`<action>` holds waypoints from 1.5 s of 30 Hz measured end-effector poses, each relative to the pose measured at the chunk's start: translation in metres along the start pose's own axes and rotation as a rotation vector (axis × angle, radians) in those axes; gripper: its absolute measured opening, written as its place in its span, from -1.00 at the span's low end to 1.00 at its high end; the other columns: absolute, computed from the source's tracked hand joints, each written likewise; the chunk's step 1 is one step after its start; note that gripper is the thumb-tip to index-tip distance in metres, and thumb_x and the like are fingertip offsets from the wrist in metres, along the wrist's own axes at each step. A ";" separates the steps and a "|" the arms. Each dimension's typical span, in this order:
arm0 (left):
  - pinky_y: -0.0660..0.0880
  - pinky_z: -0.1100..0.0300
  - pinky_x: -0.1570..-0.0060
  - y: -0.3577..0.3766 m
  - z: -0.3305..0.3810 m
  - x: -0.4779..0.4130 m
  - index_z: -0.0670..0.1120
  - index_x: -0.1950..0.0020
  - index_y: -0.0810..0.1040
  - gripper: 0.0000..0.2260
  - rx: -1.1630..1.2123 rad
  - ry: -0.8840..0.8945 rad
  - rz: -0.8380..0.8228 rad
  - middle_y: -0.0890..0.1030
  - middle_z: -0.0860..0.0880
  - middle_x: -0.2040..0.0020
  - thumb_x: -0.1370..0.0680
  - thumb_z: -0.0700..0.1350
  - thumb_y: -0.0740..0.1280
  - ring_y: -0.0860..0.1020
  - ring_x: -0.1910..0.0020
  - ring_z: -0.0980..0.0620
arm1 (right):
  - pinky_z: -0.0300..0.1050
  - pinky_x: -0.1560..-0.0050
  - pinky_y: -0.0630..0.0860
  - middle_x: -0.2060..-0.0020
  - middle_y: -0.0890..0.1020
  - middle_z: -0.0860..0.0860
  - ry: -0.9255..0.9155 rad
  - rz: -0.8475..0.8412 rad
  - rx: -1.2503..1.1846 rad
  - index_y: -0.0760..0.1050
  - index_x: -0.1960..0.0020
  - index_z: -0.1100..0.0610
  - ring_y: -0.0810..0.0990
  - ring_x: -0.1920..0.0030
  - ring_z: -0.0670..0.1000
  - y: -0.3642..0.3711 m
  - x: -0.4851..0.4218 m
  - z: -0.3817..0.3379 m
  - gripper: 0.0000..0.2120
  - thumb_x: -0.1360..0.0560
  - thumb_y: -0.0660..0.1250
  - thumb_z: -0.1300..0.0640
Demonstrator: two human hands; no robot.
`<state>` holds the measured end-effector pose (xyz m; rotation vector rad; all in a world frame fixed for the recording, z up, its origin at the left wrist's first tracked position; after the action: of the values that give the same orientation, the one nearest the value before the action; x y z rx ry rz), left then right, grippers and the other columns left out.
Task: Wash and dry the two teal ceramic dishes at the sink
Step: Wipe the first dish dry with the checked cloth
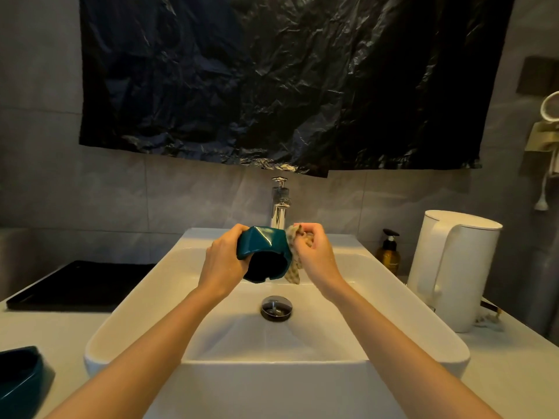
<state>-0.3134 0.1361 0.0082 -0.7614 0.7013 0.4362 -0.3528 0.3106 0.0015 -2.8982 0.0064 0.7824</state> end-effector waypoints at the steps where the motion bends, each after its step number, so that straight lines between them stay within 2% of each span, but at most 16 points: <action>1: 0.42 0.33 0.19 0.000 0.000 0.001 -0.09 -0.16 0.48 -0.68 -0.023 0.000 -0.002 0.61 -0.05 -0.03 -0.45 -0.23 0.43 0.48 0.10 0.09 | -0.17 0.03 0.57 -0.11 0.53 -0.01 -0.058 -0.018 0.017 0.42 -0.15 0.08 0.52 -0.09 -0.04 0.006 0.003 -0.002 -0.85 -0.59 0.20 0.20; 4: 0.44 0.30 0.16 0.001 -0.001 0.002 -0.10 -0.18 0.47 -0.67 -0.062 -0.018 -0.005 0.61 -0.07 -0.06 -0.45 -0.22 0.43 0.54 0.03 -0.01 | -0.15 -0.14 0.55 -0.27 0.47 -0.05 -0.257 -0.078 0.126 0.42 -0.25 0.08 0.47 -0.21 -0.12 0.021 0.014 -0.013 -0.76 -0.60 0.20 0.20; 7: 0.45 0.29 0.15 0.003 -0.002 0.002 -0.09 -0.18 0.47 -0.67 -0.060 -0.024 -0.014 0.61 -0.07 -0.06 -0.45 -0.21 0.44 0.55 0.01 -0.03 | -0.15 -0.01 0.60 -0.22 0.53 0.00 -0.489 -0.083 0.291 0.31 -0.38 0.07 0.57 -0.11 -0.06 0.024 0.023 -0.030 -0.61 -0.58 0.24 0.20; 10: 0.40 0.28 0.22 0.003 -0.004 0.000 -0.08 -0.13 0.48 -0.72 -0.068 -0.027 -0.020 0.62 -0.06 0.00 -0.45 -0.22 0.43 0.50 0.13 0.03 | -0.19 0.01 0.59 -0.27 0.50 0.00 -0.640 -0.104 0.335 0.23 -0.41 0.08 0.59 -0.09 -0.02 0.029 0.031 -0.043 -0.50 -0.53 0.32 0.20; 12: 0.38 0.26 0.25 0.000 -0.006 -0.001 -0.08 -0.10 0.48 -0.74 -0.056 -0.039 0.002 0.62 -0.05 0.04 -0.46 -0.22 0.42 0.46 0.18 0.05 | -0.21 0.05 0.58 -0.25 0.52 0.01 -0.595 -0.089 0.275 0.26 -0.34 0.10 0.59 -0.05 -0.06 0.028 0.029 -0.042 -0.57 -0.53 0.32 0.18; 15: 0.51 0.16 0.18 -0.003 -0.008 -0.001 -0.07 -0.13 0.48 -0.72 0.015 -0.081 0.028 0.62 -0.05 0.02 -0.46 -0.24 0.41 0.47 0.15 0.05 | -0.23 0.23 0.55 0.03 0.59 0.01 -0.291 -0.030 0.109 0.34 -0.18 0.07 0.57 0.09 -0.04 0.018 0.016 -0.023 -0.83 -0.60 0.21 0.11; 17: 0.54 0.11 0.11 -0.003 -0.008 0.000 -0.08 -0.17 0.47 -0.69 0.031 -0.092 0.032 0.61 -0.06 -0.01 -0.46 -0.26 0.41 0.48 0.11 0.05 | -0.34 0.20 0.50 -0.02 0.57 -0.01 -0.171 -0.032 0.051 0.35 -0.15 0.05 0.54 0.06 -0.08 0.020 0.012 -0.008 -0.88 -0.63 0.14 0.09; 20: 0.52 0.17 0.12 -0.001 -0.009 -0.001 -0.08 -0.19 0.46 -0.67 0.004 -0.082 0.020 0.61 -0.06 -0.03 -0.46 -0.25 0.41 0.50 0.08 0.03 | -0.30 -0.14 0.49 -0.34 0.44 -0.04 -0.335 -0.078 0.137 0.34 -0.24 0.07 0.46 -0.26 -0.14 0.032 0.019 -0.023 -0.80 -0.63 0.13 0.14; 22: 0.46 0.22 0.19 0.002 -0.007 -0.001 -0.07 -0.14 0.46 -0.70 -0.049 -0.047 0.002 0.61 -0.05 0.00 -0.46 -0.25 0.41 0.50 0.11 0.03 | -0.23 -0.30 0.40 -0.36 0.43 -0.02 -0.517 -0.119 0.232 0.37 -0.25 0.14 0.36 -0.38 -0.13 0.041 0.026 -0.036 -0.78 -0.60 0.17 0.20; 24: 0.45 0.20 0.19 0.006 -0.003 0.001 -0.06 -0.13 0.45 -0.71 -0.101 -0.013 -0.027 0.60 -0.05 0.01 -0.46 -0.25 0.41 0.54 0.08 -0.03 | -0.25 -0.35 0.32 -0.30 0.49 0.01 -0.656 -0.135 0.337 0.42 -0.22 0.18 0.36 -0.36 -0.13 0.046 0.032 -0.045 -0.77 -0.56 0.22 0.25; 27: 0.46 0.20 0.15 0.008 -0.003 0.002 -0.06 -0.16 0.46 -0.69 -0.114 -0.007 -0.044 0.61 -0.05 -0.02 -0.46 -0.24 0.41 0.56 0.03 -0.05 | -0.25 -0.34 0.32 -0.31 0.49 0.00 -0.652 -0.160 0.353 0.42 -0.23 0.16 0.36 -0.35 -0.15 0.047 0.032 -0.043 -0.76 -0.58 0.20 0.18; 31: 0.46 0.25 0.15 -0.001 -0.006 0.000 -0.07 -0.16 0.46 -0.69 -0.055 -0.045 0.010 0.62 -0.04 -0.03 -0.46 -0.21 0.43 0.54 0.06 0.01 | -0.21 -0.27 0.39 -0.45 0.28 -0.05 -0.416 -0.187 0.214 0.30 -0.25 0.04 0.29 -0.40 -0.15 0.039 0.021 -0.020 -0.79 -0.63 0.09 0.11; 34: 0.47 0.22 0.14 0.001 -0.005 0.000 -0.07 -0.16 0.46 -0.68 -0.088 -0.027 -0.003 0.60 -0.05 -0.04 -0.45 -0.24 0.42 0.53 0.05 -0.01 | -0.26 -0.05 0.43 -0.21 0.43 0.02 -0.513 -0.178 0.331 0.30 -0.22 0.06 0.46 -0.13 -0.07 0.044 0.031 -0.030 -0.81 -0.63 0.08 0.11; 38: 0.55 0.02 0.09 0.007 -0.004 0.001 -0.06 -0.13 0.46 -0.68 -0.135 -0.001 -0.052 0.60 -0.07 -0.03 -0.43 -0.31 0.39 0.55 0.04 -0.11 | -0.52 0.03 0.28 -0.10 0.49 0.08 -0.718 -0.174 0.489 0.30 -0.23 0.14 0.36 0.05 -0.17 0.054 0.042 -0.049 -0.79 -0.60 0.12 0.16; 43: 0.53 0.11 0.06 0.007 -0.007 0.000 -0.04 -0.19 0.46 -0.66 -0.125 -0.029 -0.050 0.61 -0.06 -0.08 -0.45 -0.22 0.43 0.56 -0.02 -0.07 | -0.46 0.11 0.34 -0.19 0.47 0.07 -0.598 -0.152 0.492 0.28 -0.25 0.13 0.48 -0.02 -0.06 0.044 0.034 -0.034 -0.79 -0.63 0.09 0.11; 45: 0.53 0.12 0.05 0.008 -0.007 0.000 -0.04 -0.20 0.45 -0.65 -0.125 -0.035 -0.059 0.60 -0.06 -0.09 -0.45 -0.22 0.43 0.56 -0.03 -0.07 | -0.46 0.06 0.35 -0.19 0.46 0.08 -0.589 -0.146 0.492 0.29 -0.24 0.14 0.48 -0.04 -0.04 0.045 0.033 -0.032 -0.80 -0.63 0.10 0.13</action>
<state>-0.3213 0.1358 0.0008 -0.8885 0.6213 0.4415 -0.3096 0.2628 0.0061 -2.1071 -0.0645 1.3474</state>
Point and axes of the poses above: each hand's wrist, its own x-axis away from the middle knuckle, its own y-axis out of the palm, z = x × y, the point moved 9 cm from there along -x, towards the middle knuckle
